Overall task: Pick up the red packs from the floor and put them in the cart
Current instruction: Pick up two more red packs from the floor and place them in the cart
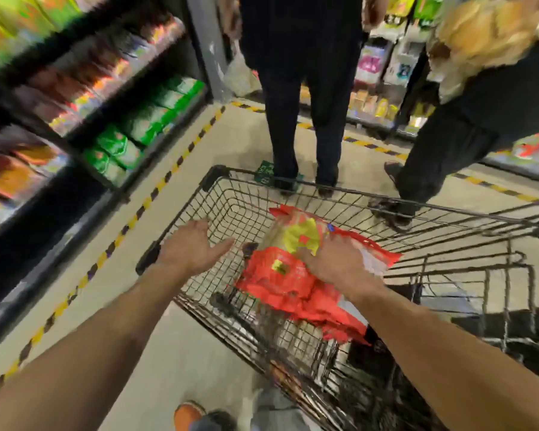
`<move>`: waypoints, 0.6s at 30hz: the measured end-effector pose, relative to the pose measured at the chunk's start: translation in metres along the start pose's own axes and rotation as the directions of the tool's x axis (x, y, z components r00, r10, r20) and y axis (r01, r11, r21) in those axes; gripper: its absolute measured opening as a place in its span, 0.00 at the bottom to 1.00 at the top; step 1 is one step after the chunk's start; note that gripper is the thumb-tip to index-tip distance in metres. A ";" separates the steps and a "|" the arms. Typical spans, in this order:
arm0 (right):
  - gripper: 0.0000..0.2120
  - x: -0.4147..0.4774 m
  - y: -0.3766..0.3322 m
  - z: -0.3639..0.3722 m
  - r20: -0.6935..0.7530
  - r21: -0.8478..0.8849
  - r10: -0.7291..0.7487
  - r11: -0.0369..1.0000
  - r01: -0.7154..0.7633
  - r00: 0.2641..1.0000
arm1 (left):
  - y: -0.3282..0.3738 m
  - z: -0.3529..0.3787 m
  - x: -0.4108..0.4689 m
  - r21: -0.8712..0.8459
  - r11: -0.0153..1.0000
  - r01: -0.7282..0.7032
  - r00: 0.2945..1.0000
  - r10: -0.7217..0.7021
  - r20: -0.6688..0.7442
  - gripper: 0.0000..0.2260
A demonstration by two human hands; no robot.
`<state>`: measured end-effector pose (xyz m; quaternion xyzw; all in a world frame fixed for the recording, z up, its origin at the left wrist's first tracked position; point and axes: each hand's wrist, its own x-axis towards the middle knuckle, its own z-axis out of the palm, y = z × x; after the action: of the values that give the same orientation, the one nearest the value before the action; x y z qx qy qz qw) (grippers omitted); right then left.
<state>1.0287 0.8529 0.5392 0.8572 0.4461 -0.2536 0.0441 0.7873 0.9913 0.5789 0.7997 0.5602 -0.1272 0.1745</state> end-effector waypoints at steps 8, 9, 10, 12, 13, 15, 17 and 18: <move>0.41 -0.109 -0.214 -0.092 -0.010 -0.378 -0.541 0.781 0.497 0.841 | -0.148 -0.119 -0.174 -0.032 0.940 0.340 0.913 -0.338 -0.229 0.37; 0.41 -0.128 -0.240 -0.093 -0.006 -0.403 -0.599 0.734 0.546 0.801 | -0.169 -0.125 -0.203 -0.042 0.918 0.394 0.888 -0.392 -0.241 0.37; 0.41 -0.148 -0.265 -0.092 -0.004 -0.426 -0.650 0.689 0.587 0.760 | -0.190 -0.129 -0.232 -0.059 0.893 0.446 0.860 -0.446 -0.246 0.37; 0.39 -0.194 -0.312 -0.084 -0.003 -0.462 -0.739 0.599 0.654 0.674 | -0.232 -0.127 -0.297 -0.099 0.835 0.541 0.798 -0.547 -0.251 0.38; 0.39 -0.219 -0.333 -0.076 -0.004 -0.474 -0.775 0.558 0.681 0.632 | -0.251 -0.122 -0.330 -0.113 0.806 0.580 0.767 -0.588 -0.258 0.38; 0.40 -0.272 -0.371 -0.056 0.025 -0.485 -0.834 0.472 0.736 0.552 | -0.287 -0.108 -0.401 -0.147 0.741 0.656 0.695 -0.668 -0.267 0.38; 0.41 -0.329 -0.401 -0.029 0.097 -0.493 -0.874 0.374 0.786 0.477 | -0.315 -0.088 -0.475 -0.178 0.659 0.731 0.616 -0.749 -0.244 0.38; 0.41 -0.359 -0.413 -0.014 0.127 -0.495 -0.894 0.319 0.808 0.430 | -0.326 -0.076 -0.513 -0.191 0.613 0.767 0.571 -0.787 -0.232 0.38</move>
<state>0.5389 0.8377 0.7840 0.4678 0.8792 -0.0430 0.0791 0.3066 0.6880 0.8076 0.4753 0.8772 -0.0516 0.0433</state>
